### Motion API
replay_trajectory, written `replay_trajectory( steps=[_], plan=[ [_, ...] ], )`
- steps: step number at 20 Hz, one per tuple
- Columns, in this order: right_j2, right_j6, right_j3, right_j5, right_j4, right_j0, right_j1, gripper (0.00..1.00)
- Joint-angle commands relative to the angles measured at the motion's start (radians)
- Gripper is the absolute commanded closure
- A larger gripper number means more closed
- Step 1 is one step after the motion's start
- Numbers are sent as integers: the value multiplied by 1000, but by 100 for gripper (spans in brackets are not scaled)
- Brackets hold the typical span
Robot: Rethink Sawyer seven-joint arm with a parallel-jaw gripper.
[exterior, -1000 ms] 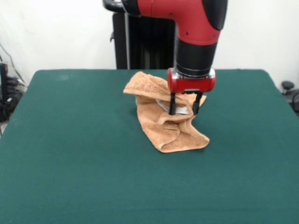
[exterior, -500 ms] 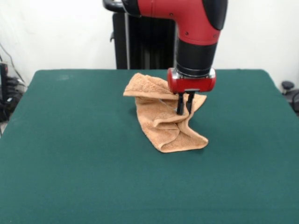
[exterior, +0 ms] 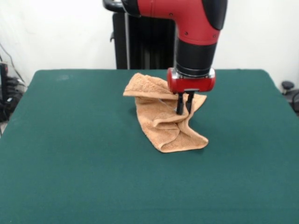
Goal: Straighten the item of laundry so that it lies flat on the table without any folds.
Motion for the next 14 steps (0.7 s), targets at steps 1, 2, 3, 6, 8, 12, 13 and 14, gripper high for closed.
replay_trajectory(
  steps=[1,2,3,6,8,12,13,14],
  plan=[
    [86,77,54,45,-25,-28,-21,100],
    [86,60,54,53,-33,-44,-29,100],
    [88,41,55,60,-41,-64,-35,100],
    [92,-11,52,83,-63,-121,-54,100],
    [95,-38,40,103,-80,-153,-62,100],
    [104,-87,20,136,-116,-224,-76,100],
    [111,-109,8,143,-133,-245,-79,100],
    [120,-121,-1,155,-142,-271,-74,100]
  ],
)
